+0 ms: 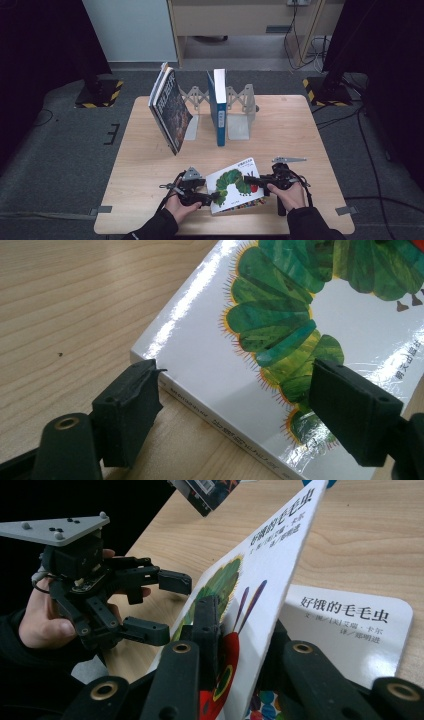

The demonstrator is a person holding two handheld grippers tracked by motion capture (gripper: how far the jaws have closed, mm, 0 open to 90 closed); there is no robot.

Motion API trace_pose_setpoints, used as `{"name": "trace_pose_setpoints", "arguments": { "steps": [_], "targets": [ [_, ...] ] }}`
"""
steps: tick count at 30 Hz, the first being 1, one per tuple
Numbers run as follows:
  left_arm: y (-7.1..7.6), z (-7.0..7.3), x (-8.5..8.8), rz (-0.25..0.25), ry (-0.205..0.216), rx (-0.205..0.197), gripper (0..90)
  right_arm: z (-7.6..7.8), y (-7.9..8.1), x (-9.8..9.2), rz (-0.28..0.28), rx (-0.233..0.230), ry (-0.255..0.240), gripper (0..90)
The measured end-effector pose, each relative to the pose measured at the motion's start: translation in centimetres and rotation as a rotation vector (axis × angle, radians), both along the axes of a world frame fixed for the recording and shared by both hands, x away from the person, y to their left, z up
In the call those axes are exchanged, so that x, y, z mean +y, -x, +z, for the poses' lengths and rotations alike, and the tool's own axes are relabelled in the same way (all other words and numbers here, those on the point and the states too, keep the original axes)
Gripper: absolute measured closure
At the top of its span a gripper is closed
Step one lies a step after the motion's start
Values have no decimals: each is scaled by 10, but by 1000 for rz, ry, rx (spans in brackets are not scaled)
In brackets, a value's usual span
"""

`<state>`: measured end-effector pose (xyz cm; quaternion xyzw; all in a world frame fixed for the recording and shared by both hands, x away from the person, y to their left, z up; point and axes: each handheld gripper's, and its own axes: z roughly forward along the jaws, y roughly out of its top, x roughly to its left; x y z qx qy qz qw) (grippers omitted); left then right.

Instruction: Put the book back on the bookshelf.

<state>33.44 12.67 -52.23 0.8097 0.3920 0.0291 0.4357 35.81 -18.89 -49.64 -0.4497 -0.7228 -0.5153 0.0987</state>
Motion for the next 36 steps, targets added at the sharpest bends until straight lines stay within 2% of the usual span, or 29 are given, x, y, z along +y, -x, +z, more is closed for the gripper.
{"name": "trace_pose_setpoints", "arguments": {
  "steps": [6,10,26,36],
  "targets": [
    [-1,2,3,19,28,2,198,5,0,-1,3,-18,-21,802],
    [-1,3,3,18,44,5,198,9,1,-3,18,-46,-26,812],
    [-1,-2,-2,-2,49,25,164,19,5,-5,60,-127,-33,825],
    [-7,-9,-5,-12,112,56,93,21,7,-8,65,-147,-35,827]
  ]
}}
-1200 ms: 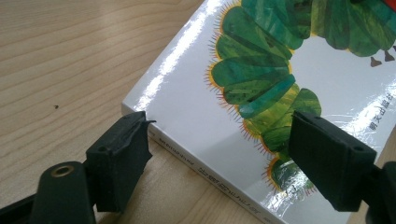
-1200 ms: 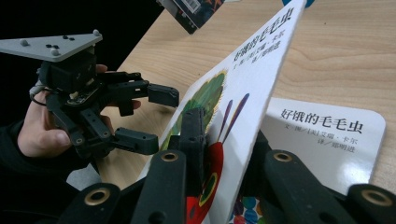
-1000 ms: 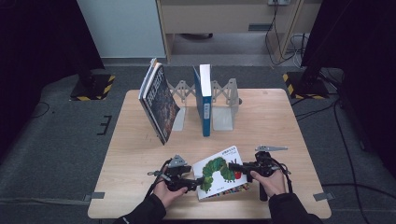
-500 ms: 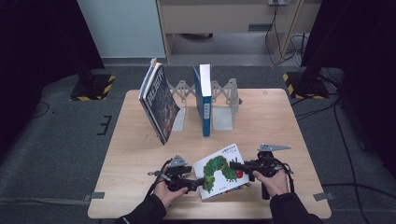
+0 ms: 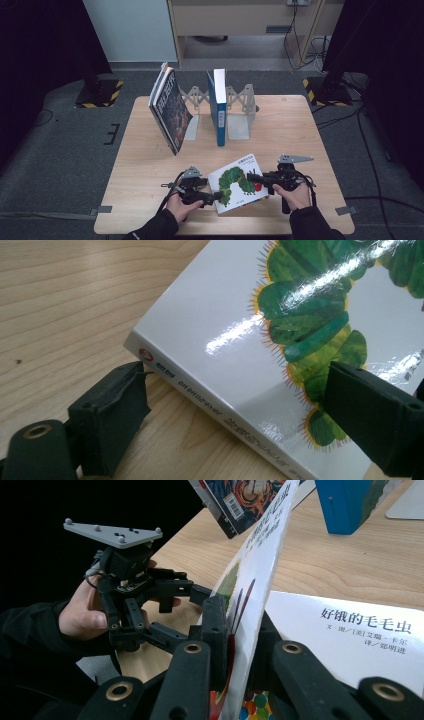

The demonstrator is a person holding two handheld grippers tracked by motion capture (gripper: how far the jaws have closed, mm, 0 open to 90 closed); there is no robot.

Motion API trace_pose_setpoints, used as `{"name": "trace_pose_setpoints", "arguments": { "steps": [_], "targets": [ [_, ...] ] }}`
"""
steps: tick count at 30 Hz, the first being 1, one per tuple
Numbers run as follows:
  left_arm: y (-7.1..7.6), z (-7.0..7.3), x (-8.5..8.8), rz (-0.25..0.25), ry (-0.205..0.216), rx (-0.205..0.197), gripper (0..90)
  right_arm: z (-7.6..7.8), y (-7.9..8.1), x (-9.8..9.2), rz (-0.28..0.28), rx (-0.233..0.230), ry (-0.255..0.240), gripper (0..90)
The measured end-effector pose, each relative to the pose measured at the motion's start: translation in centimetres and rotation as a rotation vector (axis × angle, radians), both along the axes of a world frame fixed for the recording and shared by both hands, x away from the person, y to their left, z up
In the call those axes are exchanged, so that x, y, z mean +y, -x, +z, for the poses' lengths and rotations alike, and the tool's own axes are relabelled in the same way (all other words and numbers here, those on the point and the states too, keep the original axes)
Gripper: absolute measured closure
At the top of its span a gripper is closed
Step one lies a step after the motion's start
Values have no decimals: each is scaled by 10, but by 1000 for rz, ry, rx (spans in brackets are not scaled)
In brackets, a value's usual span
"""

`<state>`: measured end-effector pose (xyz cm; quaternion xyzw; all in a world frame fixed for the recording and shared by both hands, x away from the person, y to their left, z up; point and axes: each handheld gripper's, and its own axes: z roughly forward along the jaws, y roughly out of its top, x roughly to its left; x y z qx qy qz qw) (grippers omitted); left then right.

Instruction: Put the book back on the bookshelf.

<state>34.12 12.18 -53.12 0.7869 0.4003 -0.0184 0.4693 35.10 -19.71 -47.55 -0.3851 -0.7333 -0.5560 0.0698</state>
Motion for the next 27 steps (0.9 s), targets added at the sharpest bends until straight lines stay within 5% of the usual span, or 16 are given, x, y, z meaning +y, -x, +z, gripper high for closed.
{"name": "trace_pose_setpoints", "arguments": {
  "steps": [5,13,27],
  "targets": [
    [-4,-8,-6,-26,56,22,39,-1,0,-1,-3,-2,9,828],
    [-4,-8,-8,-30,37,-3,45,-8,-1,-4,-36,12,48,798],
    [-3,-7,-8,-22,-3,-29,128,-23,-1,8,-127,-15,296,455]
  ]
}}
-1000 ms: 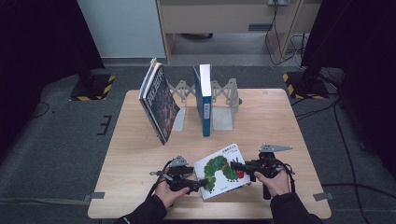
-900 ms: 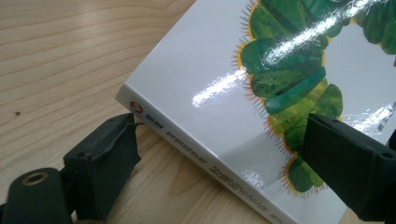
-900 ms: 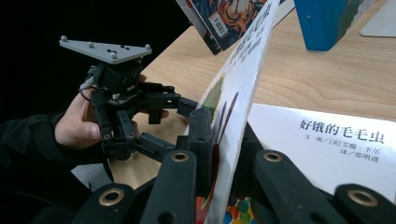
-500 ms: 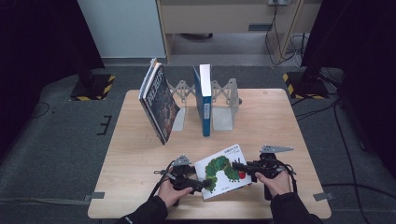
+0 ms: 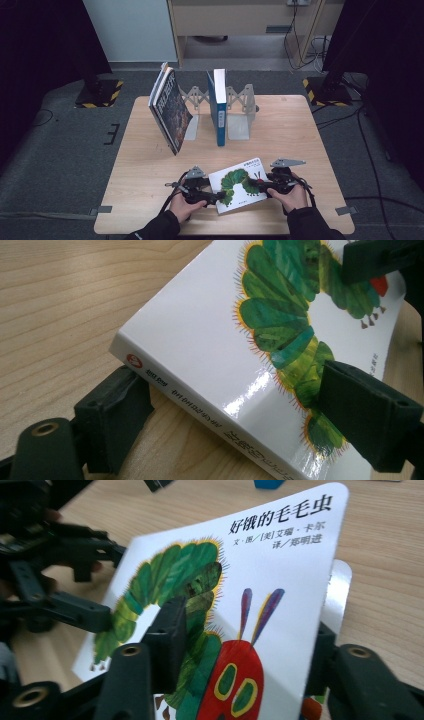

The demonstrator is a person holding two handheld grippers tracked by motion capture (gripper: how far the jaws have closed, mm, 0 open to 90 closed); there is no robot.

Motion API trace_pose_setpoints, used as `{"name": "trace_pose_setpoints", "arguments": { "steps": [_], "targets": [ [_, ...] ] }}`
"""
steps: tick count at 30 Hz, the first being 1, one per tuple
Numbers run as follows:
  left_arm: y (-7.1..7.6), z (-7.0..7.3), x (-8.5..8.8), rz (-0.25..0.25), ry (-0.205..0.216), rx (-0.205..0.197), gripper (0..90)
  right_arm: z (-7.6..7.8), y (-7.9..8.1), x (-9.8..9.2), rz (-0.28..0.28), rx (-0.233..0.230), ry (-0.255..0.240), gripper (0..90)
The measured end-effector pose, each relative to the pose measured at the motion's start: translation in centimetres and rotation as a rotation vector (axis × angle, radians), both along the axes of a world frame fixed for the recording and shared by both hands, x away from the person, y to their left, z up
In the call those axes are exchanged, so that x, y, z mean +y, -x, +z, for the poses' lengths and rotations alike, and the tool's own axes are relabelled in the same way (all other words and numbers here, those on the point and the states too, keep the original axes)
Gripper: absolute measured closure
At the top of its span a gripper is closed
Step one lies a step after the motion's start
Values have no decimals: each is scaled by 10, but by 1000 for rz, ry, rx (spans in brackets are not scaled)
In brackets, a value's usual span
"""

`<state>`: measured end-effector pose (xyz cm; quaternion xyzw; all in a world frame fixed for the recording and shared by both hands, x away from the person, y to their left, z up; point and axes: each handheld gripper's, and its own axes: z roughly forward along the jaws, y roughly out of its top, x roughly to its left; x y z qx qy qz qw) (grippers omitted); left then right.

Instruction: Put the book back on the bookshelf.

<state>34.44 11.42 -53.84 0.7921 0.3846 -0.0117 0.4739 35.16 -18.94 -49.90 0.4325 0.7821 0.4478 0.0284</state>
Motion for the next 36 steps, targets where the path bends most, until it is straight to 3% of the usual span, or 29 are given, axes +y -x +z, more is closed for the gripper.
{"name": "trace_pose_setpoints", "arguments": {
  "steps": [2,9,17,21,22,30,36],
  "targets": [
    [0,0,0,-2,1,1,127,-3,0,2,-4,-7,32,435],
    [-2,-1,0,-3,26,17,125,-10,-1,2,-12,24,51,420],
    [-7,-1,0,-7,47,40,111,-11,-2,2,-3,11,59,419],
    [-9,-1,0,8,63,49,119,-11,-1,7,30,10,42,408],
    [-9,-1,0,10,53,43,124,-10,-1,9,32,-1,58,408],
    [-7,0,1,21,6,11,212,-11,-2,7,39,4,49,406],
    [-6,0,1,25,14,7,209,-9,0,10,17,11,53,361]
  ]
}}
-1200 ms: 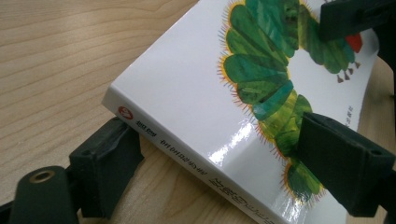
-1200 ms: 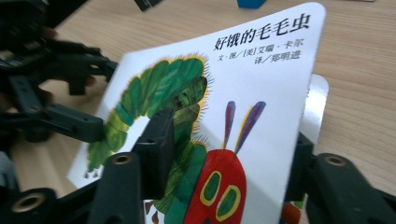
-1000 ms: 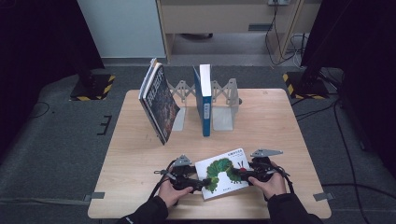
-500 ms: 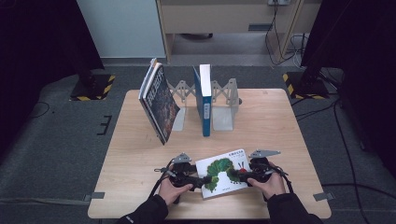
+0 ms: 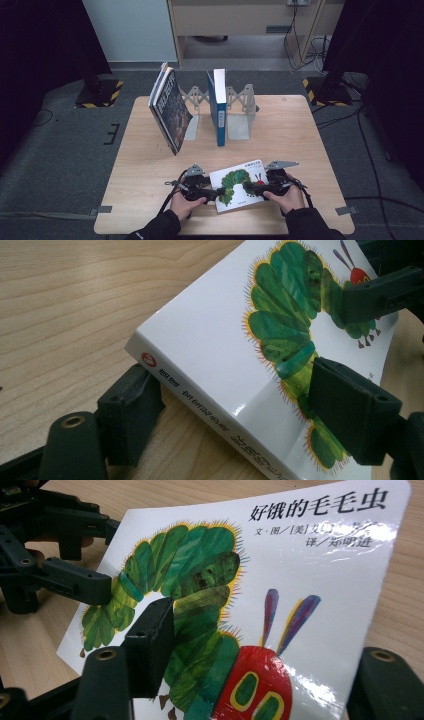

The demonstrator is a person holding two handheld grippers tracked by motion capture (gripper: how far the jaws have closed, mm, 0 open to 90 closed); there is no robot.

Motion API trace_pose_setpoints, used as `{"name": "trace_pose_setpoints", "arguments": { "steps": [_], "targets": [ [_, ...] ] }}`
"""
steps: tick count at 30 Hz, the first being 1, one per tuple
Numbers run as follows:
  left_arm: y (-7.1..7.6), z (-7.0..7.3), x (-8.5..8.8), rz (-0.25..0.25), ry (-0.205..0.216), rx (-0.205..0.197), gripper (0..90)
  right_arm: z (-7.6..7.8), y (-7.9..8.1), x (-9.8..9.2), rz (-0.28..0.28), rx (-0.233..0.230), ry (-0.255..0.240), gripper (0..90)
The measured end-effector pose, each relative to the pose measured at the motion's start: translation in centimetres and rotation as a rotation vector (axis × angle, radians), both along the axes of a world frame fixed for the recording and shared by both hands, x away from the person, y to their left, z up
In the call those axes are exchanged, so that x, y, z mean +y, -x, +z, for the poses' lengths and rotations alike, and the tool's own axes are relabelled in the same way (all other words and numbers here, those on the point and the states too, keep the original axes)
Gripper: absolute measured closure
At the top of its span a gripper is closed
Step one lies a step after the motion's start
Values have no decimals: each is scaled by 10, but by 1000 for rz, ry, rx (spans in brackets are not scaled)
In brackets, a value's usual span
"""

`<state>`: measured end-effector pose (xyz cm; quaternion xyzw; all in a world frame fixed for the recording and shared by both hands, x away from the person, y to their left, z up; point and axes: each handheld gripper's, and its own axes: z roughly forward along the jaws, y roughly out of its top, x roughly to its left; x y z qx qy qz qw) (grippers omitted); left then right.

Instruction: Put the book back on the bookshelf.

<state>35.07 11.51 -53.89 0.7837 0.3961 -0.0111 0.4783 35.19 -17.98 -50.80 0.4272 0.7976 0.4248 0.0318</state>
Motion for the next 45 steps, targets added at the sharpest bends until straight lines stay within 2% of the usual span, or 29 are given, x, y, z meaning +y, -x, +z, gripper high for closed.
{"name": "trace_pose_setpoints", "arguments": {
  "steps": [2,5,9,10,16,21,24,26,32,34,37,42,43,45],
  "targets": [
    [0,0,0,3,5,3,210,1,0,0,-8,-3,12,308],
    [0,0,1,8,-1,1,228,2,0,-3,-31,2,22,280],
    [0,0,1,6,-10,-3,262,0,-1,-13,-62,-24,62,293],
    [0,0,1,6,-11,-4,266,0,-1,-14,-65,-16,75,296],
    [-2,0,2,6,8,9,265,-6,-2,-10,-81,-13,91,252],
    [-2,-1,2,-8,15,10,237,-7,-3,-10,-78,-2,82,253],
    [-2,-1,0,-18,44,30,202,-7,-3,-9,-62,0,54,254],
    [-2,-2,0,-20,46,32,194,-6,-2,-6,-51,2,50,254],
    [-2,-1,0,-33,56,47,198,-4,-3,-5,-31,-13,48,259],
    [-1,-1,-1,-44,62,57,202,-4,-3,-5,-15,-31,44,276],
    [1,1,-3,-52,68,50,205,-2,-3,-5,-7,-40,40,278],
    [0,3,-1,-62,99,62,250,-1,-3,-5,-5,-49,27,281],
    [1,4,-2,-77,123,81,305,-1,-3,-5,-1,-55,22,299],
    [5,8,-3,-77,121,41,335,1,-3,-4,0,-59,5,298]
  ]
}}
